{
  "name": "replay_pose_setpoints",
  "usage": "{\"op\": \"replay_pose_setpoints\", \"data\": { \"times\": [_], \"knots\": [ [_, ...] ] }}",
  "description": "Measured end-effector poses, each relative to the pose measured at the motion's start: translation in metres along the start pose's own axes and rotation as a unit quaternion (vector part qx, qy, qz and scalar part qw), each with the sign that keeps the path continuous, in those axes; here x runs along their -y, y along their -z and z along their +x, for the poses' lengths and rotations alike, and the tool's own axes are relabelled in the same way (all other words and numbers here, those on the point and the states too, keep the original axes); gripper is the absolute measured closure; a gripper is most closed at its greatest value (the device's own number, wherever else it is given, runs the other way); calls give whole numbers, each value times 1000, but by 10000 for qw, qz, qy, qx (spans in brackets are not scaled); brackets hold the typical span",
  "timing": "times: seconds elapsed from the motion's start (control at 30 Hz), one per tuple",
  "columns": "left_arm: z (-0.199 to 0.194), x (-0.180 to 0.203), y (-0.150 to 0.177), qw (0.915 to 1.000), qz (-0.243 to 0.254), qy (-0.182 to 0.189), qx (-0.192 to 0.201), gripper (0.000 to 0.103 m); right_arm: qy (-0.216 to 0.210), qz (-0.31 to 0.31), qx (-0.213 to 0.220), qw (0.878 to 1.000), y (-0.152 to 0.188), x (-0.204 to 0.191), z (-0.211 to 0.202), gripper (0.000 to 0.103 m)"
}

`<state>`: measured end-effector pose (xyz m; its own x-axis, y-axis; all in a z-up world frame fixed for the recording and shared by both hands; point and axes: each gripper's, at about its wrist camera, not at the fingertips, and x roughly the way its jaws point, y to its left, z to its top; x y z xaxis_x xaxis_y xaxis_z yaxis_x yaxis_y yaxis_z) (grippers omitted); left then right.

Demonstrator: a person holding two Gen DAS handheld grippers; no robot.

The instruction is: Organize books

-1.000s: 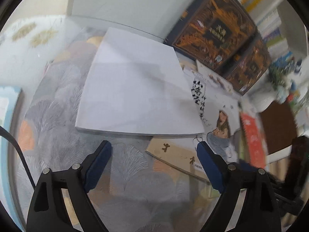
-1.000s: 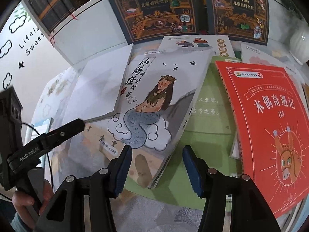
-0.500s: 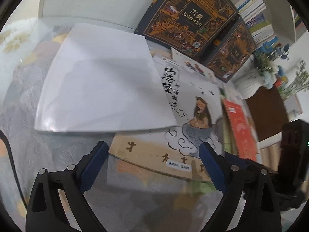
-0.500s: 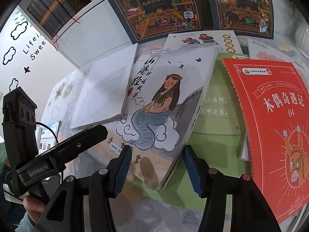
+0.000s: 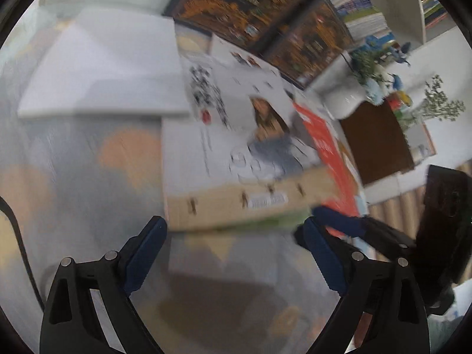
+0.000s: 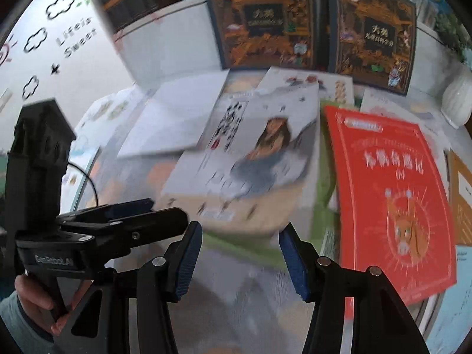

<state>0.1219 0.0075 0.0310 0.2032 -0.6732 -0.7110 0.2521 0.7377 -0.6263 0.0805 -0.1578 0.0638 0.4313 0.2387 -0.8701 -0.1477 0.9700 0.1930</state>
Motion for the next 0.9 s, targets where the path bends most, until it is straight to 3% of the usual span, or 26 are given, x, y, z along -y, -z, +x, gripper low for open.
{"op": "replay_pose_setpoints", "data": {
  "times": [0.13, 0.23, 0.43, 0.67, 0.83, 0.9],
  "knots": [
    [-7, 8, 21, 9989, 172, -435, 20, 11, -209, 317, -278, 9989, 29, 8, -6, 56],
    [-14, 3, 15, 9983, 111, -553, 118, 11, -236, 493, -246, 9982, 36, 17, -20, 56],
    [-1, -8, -16, 9956, 93, -908, 226, 11, 241, 442, 113, 9987, -11, 26, -22, 55],
    [13, -17, -36, 9958, 122, -875, 221, 11, 729, 416, 146, 9964, -60, 32, 15, 55],
    [22, -17, -49, 9967, 246, -750, 200, 10, 852, 645, -225, 9940, -66, 45, 48, 55],
    [24, -16, -52, 9972, 260, -680, 193, 10, 844, 607, -115, 9945, -63, 41, 47, 53]
  ]
}}
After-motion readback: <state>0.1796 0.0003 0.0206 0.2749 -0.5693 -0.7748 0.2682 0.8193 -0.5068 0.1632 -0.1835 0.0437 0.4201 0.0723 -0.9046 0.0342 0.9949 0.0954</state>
